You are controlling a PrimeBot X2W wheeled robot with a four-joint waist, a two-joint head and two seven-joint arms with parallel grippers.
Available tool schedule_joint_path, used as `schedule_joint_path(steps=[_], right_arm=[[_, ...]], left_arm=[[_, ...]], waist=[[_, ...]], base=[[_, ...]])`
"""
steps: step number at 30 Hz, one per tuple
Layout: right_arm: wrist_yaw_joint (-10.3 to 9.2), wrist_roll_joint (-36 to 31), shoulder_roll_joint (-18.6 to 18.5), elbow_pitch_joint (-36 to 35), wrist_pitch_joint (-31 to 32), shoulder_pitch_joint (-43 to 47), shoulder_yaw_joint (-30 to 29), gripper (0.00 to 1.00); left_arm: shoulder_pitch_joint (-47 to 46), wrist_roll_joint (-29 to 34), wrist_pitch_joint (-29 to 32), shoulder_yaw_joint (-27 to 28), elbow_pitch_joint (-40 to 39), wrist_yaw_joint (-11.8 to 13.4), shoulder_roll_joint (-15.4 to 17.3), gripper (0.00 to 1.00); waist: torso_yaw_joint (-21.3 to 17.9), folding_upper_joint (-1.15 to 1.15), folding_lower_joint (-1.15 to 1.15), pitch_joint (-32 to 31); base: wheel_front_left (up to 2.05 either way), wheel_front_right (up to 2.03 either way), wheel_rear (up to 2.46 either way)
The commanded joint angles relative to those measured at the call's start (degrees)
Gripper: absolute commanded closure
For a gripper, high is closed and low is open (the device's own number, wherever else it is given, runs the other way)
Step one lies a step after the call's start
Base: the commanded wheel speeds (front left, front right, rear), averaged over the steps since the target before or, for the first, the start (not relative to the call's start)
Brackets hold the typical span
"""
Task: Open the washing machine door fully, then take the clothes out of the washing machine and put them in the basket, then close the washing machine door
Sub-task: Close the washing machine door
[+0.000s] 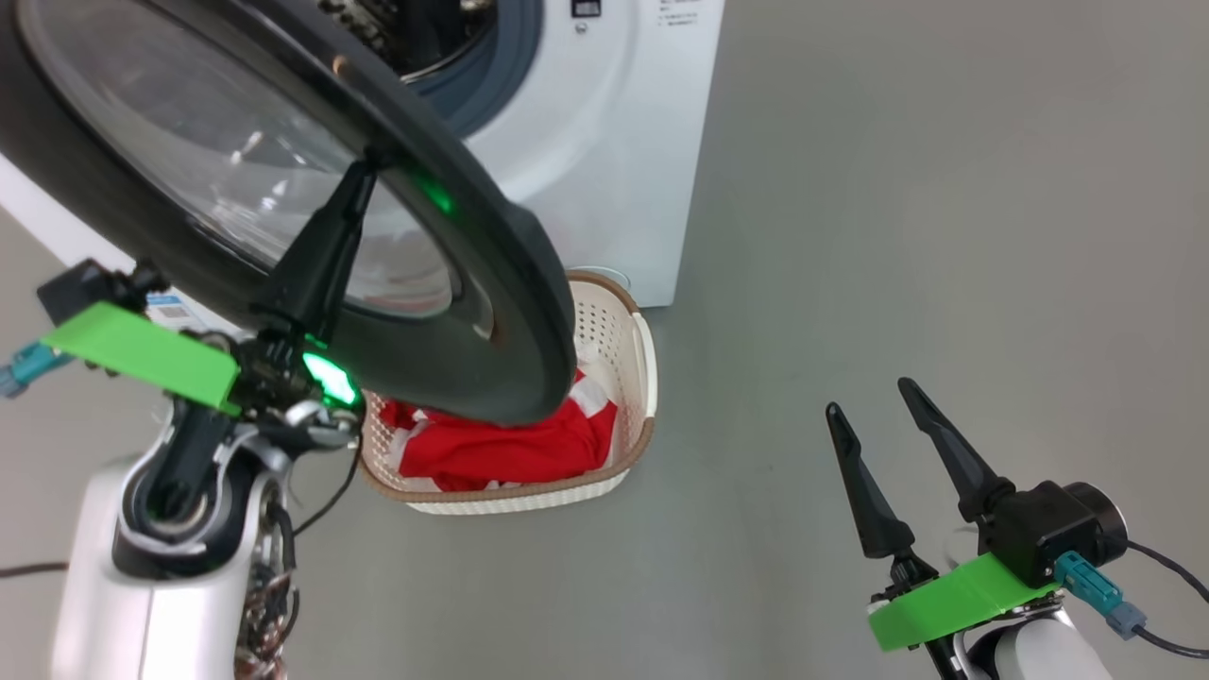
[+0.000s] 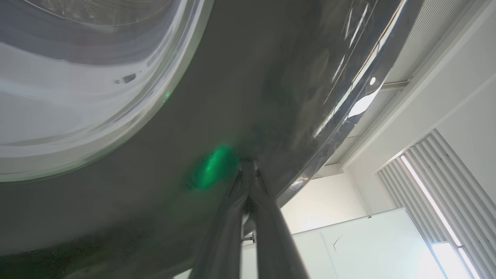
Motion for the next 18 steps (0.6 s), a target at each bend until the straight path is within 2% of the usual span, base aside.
schedule_joint_path(steps=[1,9,18], right_arm=[[0.26,-0.12,-0.34,-1.52,-0.36,-2.15,1.3,0.0],[0.26,0.16,-0.34,-1.55,-0.36,-2.97,1.66,0.0],[0.26,0.79,-0.34,-1.5,-0.36,-3.94,1.97,0.0]], left_arm=[[-2.75,-0.88,-0.7,1.0,-0.87,-0.6,0.99,1.0],[-7.96,-3.31,-3.67,-0.01,2.63,-0.61,0.99,1.0],[-14.02,0.79,-7.62,-0.77,7.93,-1.46,1.25,1.0]], waist=[[-0.75,0.0,0.0,0.75],[-2.22,0.0,0.0,2.19],[-4.18,0.0,0.0,4.2]], base=[[0.0,0.0,0.0],[0.0,0.0,0.0],[0.0,0.0,0.0]])
